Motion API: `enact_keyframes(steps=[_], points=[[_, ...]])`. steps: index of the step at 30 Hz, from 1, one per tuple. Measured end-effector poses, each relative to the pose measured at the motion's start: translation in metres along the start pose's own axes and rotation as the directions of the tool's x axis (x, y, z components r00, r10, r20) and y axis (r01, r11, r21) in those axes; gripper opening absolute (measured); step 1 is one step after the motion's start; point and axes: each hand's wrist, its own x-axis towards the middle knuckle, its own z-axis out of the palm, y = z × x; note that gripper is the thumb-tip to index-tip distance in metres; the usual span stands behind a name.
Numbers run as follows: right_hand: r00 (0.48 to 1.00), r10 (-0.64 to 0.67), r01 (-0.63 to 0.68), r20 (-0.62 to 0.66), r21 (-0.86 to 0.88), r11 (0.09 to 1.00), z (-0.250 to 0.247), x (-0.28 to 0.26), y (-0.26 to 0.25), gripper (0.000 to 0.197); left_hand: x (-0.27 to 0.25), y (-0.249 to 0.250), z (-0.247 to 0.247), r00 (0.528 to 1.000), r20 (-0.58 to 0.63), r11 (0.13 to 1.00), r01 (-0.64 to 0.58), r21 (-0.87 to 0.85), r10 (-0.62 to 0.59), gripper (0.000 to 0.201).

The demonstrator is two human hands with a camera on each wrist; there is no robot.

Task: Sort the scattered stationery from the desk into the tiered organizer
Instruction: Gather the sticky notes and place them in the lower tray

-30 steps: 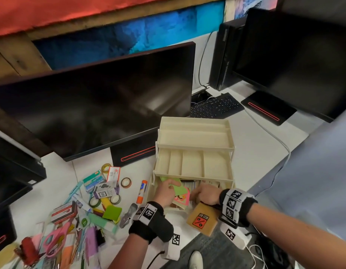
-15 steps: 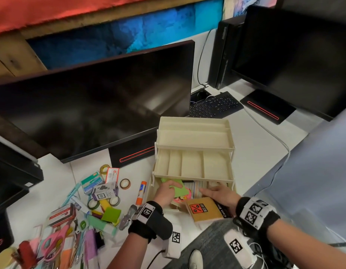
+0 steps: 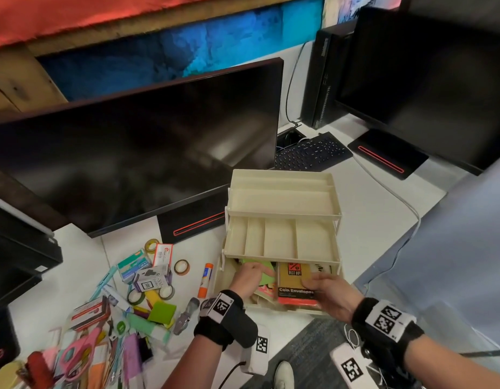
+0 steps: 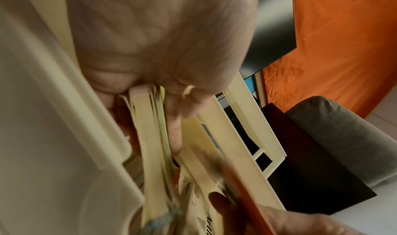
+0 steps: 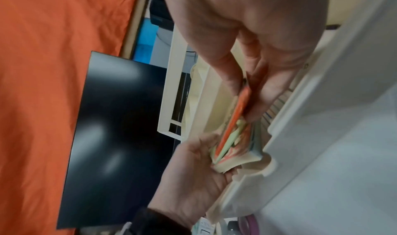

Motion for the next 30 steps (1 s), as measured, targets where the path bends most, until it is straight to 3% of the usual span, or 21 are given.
enact_keyframes(steps=[3, 5, 6, 8, 9, 10, 12, 14, 21, 25, 30], points=[[0.999, -0.015, 0.013, -0.037, -0.052, 0.999, 0.008, 0.004, 0.003, 0.019, -0.005, 0.005, 0.004, 0.997, 0.072, 0.999, 0.021, -0.049, -0.018, 0.031], [0.988, -0.084, 0.037, -0.126, -0.337, 0.941, 0.013, 0.012, 0.003, 0.023, -0.004, 0.006, 0.007, 1.0, 0.022, 1.0, 0.018, 0.014, -0.018, 0.034], [0.973, -0.178, 0.058, -0.149, -0.588, 0.807, 0.015, 0.015, 0.002, 0.025, -0.003, 0.005, 0.007, 1.0, -0.02, 0.997, 0.016, 0.078, -0.014, 0.032], [0.951, -0.306, 0.057, -0.035, -0.957, 0.285, 0.018, 0.015, -0.004, 0.028, 0.001, 0.005, 0.008, 0.996, -0.092, 0.979, 0.02, 0.2, -0.002, 0.014], [0.958, -0.286, 0.04, 0.032, -0.999, 0.023, 0.02, 0.014, -0.004, 0.029, 0.001, 0.005, 0.008, 0.993, -0.116, 0.97, 0.02, 0.244, 0.009, 0.013], [0.966, -0.247, 0.029, 0.073, -0.984, -0.177, 0.021, 0.014, -0.001, 0.033, 0.002, 0.004, 0.009, 0.99, -0.141, 0.958, 0.028, 0.286, 0.013, 0.025], [0.979, -0.174, 0.022, 0.109, -0.897, -0.441, 0.022, 0.017, 0.006, 0.041, 0.0, 0.006, 0.012, 0.98, -0.196, 0.938, 0.038, 0.345, 0.032, 0.038], [0.981, -0.142, 0.025, 0.134, -0.808, -0.589, 0.023, 0.02, 0.005, 0.036, -0.001, 0.009, 0.017, 0.973, -0.227, 0.937, 0.039, 0.347, 0.044, 0.039], [0.962, -0.082, 0.084, 0.261, -0.567, -0.819, 0.023, 0.028, -0.007, 0.028, -0.002, 0.009, 0.031, 0.955, -0.287, 0.948, 0.022, 0.319, 0.075, 0.031], [0.952, -0.117, 0.063, 0.282, -0.557, -0.828, 0.023, 0.03, -0.004, 0.032, 0.0, 0.004, 0.033, 0.955, -0.285, 0.952, 0.009, 0.304, 0.083, 0.029], [0.936, -0.171, 0.071, 0.307, -0.642, -0.764, 0.017, 0.027, -0.005, 0.044, 0.001, 0.002, 0.036, 0.953, -0.289, 0.956, 0.0, 0.293, 0.088, 0.029]])
